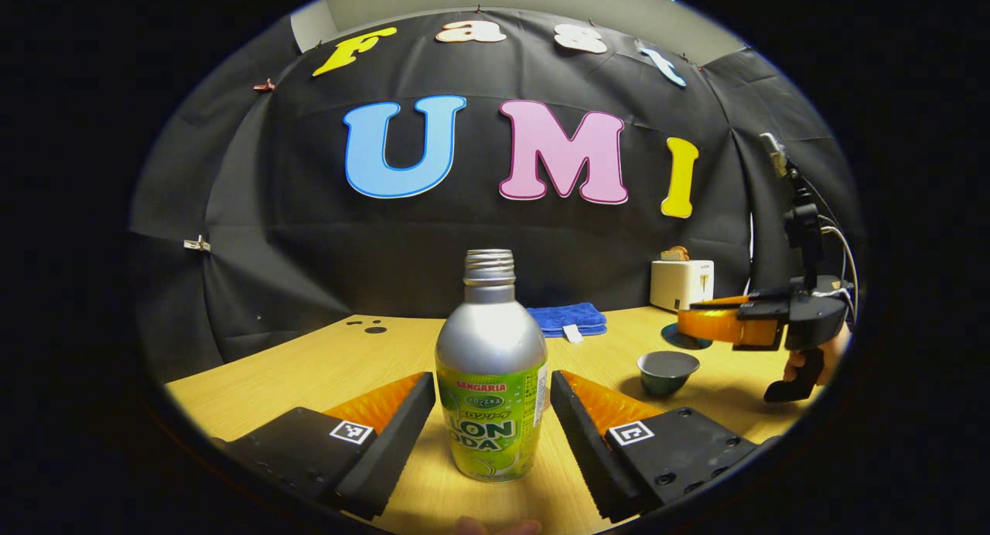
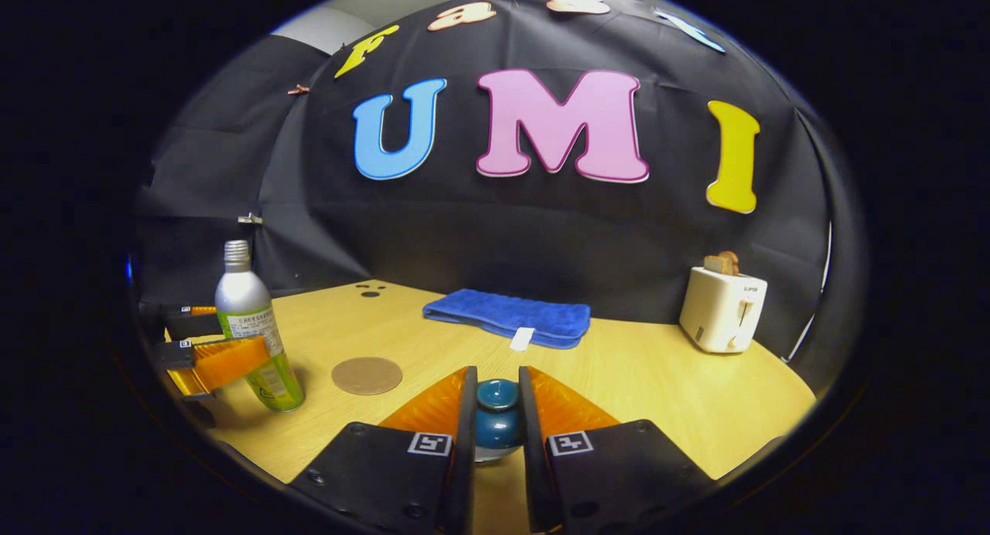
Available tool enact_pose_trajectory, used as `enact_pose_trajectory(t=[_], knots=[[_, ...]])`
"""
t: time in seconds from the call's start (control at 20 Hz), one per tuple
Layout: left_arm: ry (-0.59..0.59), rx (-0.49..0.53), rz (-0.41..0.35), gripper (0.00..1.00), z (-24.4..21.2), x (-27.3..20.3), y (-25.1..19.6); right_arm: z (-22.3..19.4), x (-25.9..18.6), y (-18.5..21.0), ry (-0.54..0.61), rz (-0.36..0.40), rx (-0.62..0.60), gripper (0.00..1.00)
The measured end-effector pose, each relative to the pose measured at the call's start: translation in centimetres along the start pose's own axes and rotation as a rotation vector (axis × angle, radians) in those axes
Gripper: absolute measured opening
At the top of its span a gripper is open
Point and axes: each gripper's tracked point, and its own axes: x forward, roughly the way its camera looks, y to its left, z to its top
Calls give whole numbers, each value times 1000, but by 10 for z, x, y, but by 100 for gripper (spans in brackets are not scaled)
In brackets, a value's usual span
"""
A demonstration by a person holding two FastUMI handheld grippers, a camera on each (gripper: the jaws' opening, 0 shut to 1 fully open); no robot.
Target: Open the teacup lid with one hand, grasp the water bottle and pour water into the teacup with the other hand; after pouring, place the water bottle on the coaster and then close the teacup lid.
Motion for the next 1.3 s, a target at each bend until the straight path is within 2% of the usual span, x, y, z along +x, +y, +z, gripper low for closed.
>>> enact_pose_trajectory(t=[0.15, 0.25, 0.35, 0.45, 0.55, 0.65, 0.75, 0.9, 1.1, 1.2, 1.25, 1.3], knots=[[2, 0, 27, 95, 1, 7, 3, 8, -18, -19, -38, -35, 35, 31], [0, 0, 15, 94, 1, 9, 0, 8, -25, -30, -55, -61, 43, 31], [-1, 0, 8, 84, 1, 12, -1, 3, -33, -40, -53, -76, 46, 31], [-1, 5, 7, 83, 1, 13, -1, 0, -36, -47, -50, -83, 53, 30], [2, 61, 3, 81, 3, 19, -5, 3, -43, -54, -60, -95, 49, 30], [15, 173, 1, 80, 8, 27, -10, 4, -49, -65, -66, -120, 29, 31], [26, 306, -32, 80, 16, 36, -26, 8, -54, -72, -79, -130, 31, 30], [36, 597, -59, 80, 22, 48, -39, 13, -65, -86, -103, -154, 50, 30], [30, 992, -71, 80, 20, 59, -57, 23, -84, -111, -143, -225, 22, 30], [31, 1099, -86, 79, 17, 66, -68, 29, -90, -117, -153, -223, 36, 30], [38, 1134, -95, 79, 14, 67, -72, 30, -93, -120, -156, -228, 36, 35], [46, 1170, -100, 79, 12, 67, -74, 32, -96, -125, -164, -238, 34, 30]])
